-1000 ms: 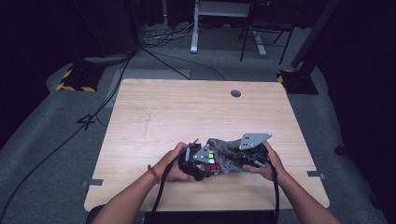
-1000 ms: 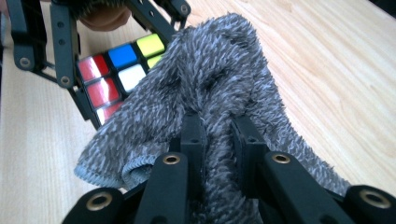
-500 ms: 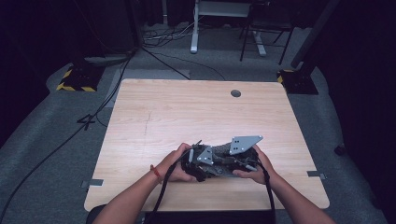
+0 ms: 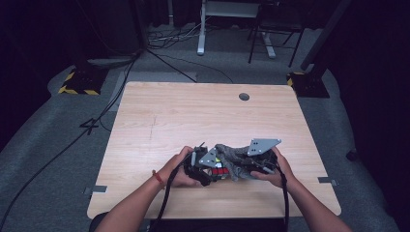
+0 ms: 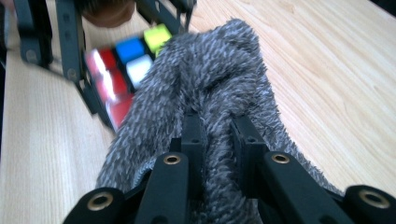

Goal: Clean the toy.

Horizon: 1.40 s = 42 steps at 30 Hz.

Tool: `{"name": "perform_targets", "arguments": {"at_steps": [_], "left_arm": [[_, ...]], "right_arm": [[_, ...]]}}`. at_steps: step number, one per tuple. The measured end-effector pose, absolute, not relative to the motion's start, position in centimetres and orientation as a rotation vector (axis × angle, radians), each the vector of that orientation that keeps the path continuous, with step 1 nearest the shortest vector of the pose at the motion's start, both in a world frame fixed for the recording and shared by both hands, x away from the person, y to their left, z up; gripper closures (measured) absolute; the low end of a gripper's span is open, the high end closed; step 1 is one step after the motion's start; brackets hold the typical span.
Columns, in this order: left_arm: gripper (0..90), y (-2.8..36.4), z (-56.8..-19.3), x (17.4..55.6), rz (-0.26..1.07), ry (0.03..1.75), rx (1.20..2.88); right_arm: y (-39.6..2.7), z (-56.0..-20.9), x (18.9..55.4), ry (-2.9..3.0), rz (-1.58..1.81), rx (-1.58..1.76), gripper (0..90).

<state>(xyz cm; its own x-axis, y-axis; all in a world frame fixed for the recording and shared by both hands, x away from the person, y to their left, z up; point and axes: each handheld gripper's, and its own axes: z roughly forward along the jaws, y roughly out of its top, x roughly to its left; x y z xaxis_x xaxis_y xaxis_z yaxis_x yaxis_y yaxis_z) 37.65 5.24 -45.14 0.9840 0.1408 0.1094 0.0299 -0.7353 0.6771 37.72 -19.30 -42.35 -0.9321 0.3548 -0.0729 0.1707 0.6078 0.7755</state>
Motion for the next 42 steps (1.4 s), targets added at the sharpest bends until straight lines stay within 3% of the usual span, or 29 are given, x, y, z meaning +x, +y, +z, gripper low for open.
{"name": "perform_targets", "arguments": {"at_steps": [18,32,42], "left_arm": [[34.0,4.5,-45.8,37.8,0.242,0.147,2.422],[34.0,5.3,-44.9,37.5,0.215,0.117,2.373],[34.0,5.2,-44.5,37.4,0.199,0.115,2.323]], "right_arm": [[-15.7,-41.0,36.3,2.643,1.344,0.290,77.9],[-20.1,-42.9,38.0,2.647,1.194,0.470,78.1],[-20.1,-42.7,37.8,2.662,1.396,0.426,78.1]]}}
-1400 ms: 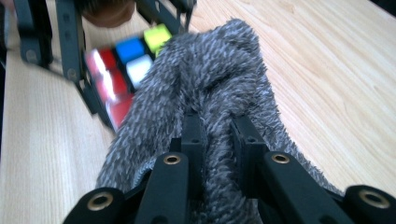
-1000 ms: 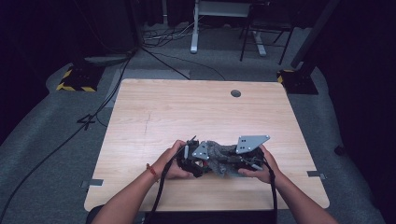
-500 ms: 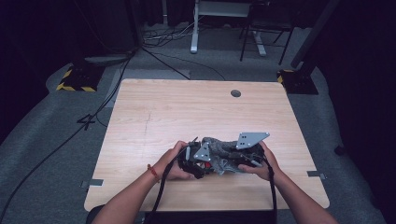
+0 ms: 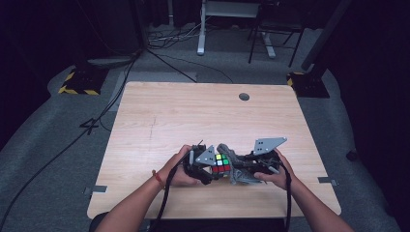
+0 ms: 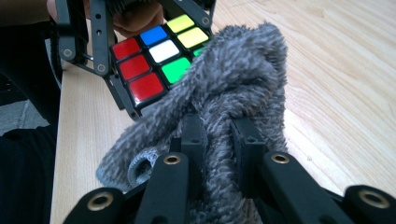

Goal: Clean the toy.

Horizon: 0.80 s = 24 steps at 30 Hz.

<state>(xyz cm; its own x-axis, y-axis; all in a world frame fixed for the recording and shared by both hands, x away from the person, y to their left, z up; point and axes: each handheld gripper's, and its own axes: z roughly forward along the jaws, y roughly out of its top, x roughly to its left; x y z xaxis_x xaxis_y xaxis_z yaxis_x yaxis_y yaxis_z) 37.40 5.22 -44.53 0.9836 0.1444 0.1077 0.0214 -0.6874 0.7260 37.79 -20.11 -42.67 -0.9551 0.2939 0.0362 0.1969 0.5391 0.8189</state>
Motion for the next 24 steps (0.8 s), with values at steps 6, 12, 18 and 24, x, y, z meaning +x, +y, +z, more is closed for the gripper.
{"name": "perform_targets", "arguments": {"at_steps": [6,12,18,24], "left_arm": [[33.9,4.7,-45.0,37.3,0.222,0.111,2.366],[33.9,3.8,-45.6,37.3,0.240,0.101,2.420],[34.0,3.8,-45.6,37.4,0.257,0.114,2.422],[34.1,4.0,-45.5,37.3,0.257,0.110,2.431]], "right_arm": [[-20.1,-41.9,37.3,2.628,1.436,0.387,78.2],[-19.0,-40.7,36.3,2.613,1.451,0.306,78.1],[-16.7,-40.8,36.1,2.636,1.397,0.279,77.9],[-17.7,-41.0,37.0,2.595,1.334,0.385,78.0]]}}
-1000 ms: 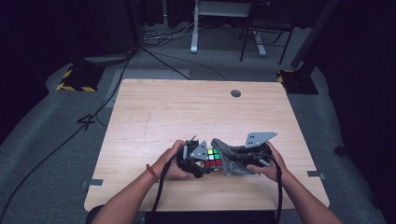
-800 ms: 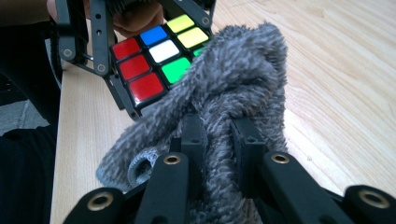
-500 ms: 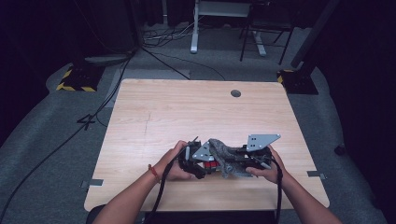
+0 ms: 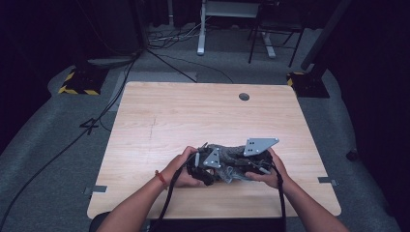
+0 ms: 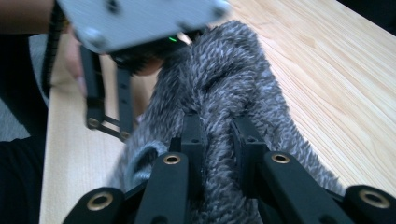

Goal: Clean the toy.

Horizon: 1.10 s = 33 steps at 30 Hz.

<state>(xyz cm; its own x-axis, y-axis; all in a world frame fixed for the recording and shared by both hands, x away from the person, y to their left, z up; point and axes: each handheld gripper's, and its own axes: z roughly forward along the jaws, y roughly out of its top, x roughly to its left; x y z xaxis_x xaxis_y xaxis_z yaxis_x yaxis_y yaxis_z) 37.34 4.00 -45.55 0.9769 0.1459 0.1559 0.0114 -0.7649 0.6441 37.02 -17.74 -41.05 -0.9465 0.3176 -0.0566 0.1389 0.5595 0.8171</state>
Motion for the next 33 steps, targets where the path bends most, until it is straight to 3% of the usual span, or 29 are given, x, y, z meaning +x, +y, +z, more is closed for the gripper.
{"name": "perform_targets", "arguments": {"at_steps": [9,19,33], "left_arm": [[34.0,4.8,-44.9,37.5,0.237,0.136,2.365],[33.9,4.6,-45.0,37.5,0.208,0.103,2.341],[33.5,4.6,-45.0,37.5,0.238,0.126,2.349]], "right_arm": [[-21.3,-42.7,38.3,2.653,1.376,0.487,77.9],[-20.3,-42.0,37.4,2.622,1.564,0.382,78.2],[-19.4,-41.8,37.1,2.609,1.449,0.379,77.7]]}}
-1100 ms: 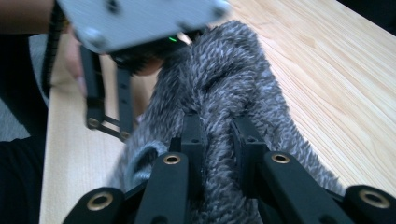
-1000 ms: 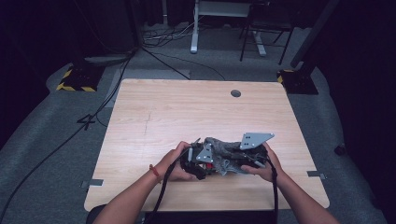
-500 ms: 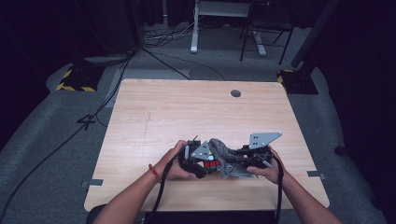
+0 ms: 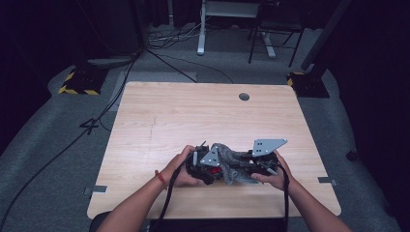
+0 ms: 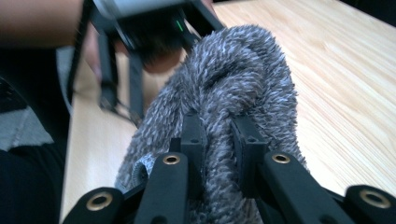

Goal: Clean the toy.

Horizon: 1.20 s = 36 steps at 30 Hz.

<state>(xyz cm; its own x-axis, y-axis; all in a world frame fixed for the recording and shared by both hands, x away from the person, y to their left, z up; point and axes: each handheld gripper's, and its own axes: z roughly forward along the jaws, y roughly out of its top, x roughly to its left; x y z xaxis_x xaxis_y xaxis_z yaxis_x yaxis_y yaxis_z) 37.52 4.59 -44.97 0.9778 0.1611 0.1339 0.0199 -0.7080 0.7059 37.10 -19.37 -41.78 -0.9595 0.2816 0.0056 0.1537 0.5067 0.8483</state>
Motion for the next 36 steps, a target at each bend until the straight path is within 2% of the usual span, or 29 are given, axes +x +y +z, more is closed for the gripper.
{"name": "perform_targets", "arguments": {"at_steps": [7,15,25,31,36], "left_arm": [[33.6,5.1,-44.4,37.4,0.254,0.120,2.321],[33.5,3.7,-45.2,37.0,0.272,0.079,2.380],[33.6,5.0,-44.1,37.1,0.289,0.112,2.311],[33.6,5.4,-44.3,37.6,0.319,0.144,2.335],[33.6,4.7,-45.0,37.6,0.265,0.137,2.349]], "right_arm": [[-20.6,-42.8,38.0,2.645,1.323,0.471,77.8],[-19.0,-41.2,36.5,2.591,1.471,0.365,77.7],[-19.4,-42.4,37.5,2.595,1.268,0.476,77.9],[-19.4,-42.5,37.1,2.624,1.306,0.449,77.6],[-18.4,-41.6,36.0,2.598,1.390,0.371,77.6]]}}
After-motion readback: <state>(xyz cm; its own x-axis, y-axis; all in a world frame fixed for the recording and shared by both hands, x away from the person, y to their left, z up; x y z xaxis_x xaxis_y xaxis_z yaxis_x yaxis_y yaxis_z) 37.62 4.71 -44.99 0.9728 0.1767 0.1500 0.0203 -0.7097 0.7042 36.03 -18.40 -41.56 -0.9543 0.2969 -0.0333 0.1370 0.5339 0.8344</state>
